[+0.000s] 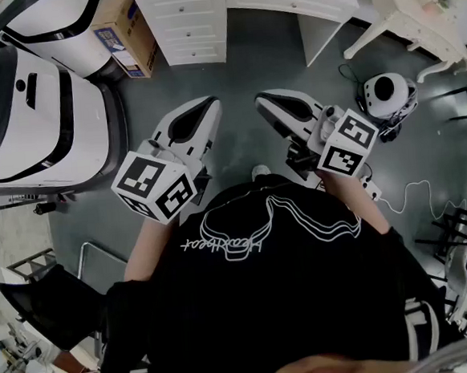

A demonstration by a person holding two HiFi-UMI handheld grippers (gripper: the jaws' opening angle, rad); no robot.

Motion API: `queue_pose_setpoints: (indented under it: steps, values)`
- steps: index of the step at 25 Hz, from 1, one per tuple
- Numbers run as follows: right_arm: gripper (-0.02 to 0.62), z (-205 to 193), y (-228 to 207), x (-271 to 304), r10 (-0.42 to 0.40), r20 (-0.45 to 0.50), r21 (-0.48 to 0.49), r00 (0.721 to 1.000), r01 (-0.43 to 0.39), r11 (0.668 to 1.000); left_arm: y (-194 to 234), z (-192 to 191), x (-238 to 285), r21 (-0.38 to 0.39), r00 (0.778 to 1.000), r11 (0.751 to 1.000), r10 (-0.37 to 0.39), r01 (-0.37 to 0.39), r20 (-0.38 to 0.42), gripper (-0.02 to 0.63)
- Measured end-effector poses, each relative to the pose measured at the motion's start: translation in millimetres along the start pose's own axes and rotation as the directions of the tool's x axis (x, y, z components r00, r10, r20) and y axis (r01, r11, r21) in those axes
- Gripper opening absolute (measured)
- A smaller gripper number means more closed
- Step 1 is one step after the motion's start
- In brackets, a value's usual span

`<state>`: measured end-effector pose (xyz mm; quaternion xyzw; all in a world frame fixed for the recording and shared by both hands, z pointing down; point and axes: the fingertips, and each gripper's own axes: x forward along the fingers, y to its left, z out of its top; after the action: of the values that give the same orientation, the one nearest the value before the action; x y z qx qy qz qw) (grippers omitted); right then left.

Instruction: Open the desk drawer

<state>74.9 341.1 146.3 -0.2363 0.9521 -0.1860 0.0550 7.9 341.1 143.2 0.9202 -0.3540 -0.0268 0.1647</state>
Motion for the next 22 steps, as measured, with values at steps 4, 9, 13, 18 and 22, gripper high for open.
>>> queue_pose_setpoints:
  steps: [4, 9, 13, 18, 22]
  values:
    - [0.005, -3, -3, 0, -0.012, -0.005, -0.001, 1.0, 0.012, 1.0, 5, -5, 0, -0.003, 1.0, 1.0, 0.002, -0.002, -0.006, 0.005]
    - [0.005, -10, -16, 2, -0.033, -0.026, 0.009, 0.999, 0.034, 0.999, 12, -8, 8, -0.011, 1.0, 1.0, 0.0, 0.0, -0.018, 0.005]
    - [0.005, -7, -39, 9, -0.064, -0.025, 0.001, 0.998, 0.064, 0.998, 26, -8, 17, -0.008, 1.0, 1.0, 0.007, -0.007, -0.026, 0.005]
    - [0.005, 0, -66, 29, -0.045, -0.028, 0.001, 0.999, 0.045, 0.999, 51, -4, 35, -0.014, 0.999, 0.999, 0.033, -0.033, -0.032, 0.005]
    - [0.005, 4, -100, 51, -0.043, -0.03, 0.021, 0.999, 0.044, 0.999, 80, -1, 56, -0.022, 0.998, 0.998, 0.05, -0.051, -0.048, 0.005]
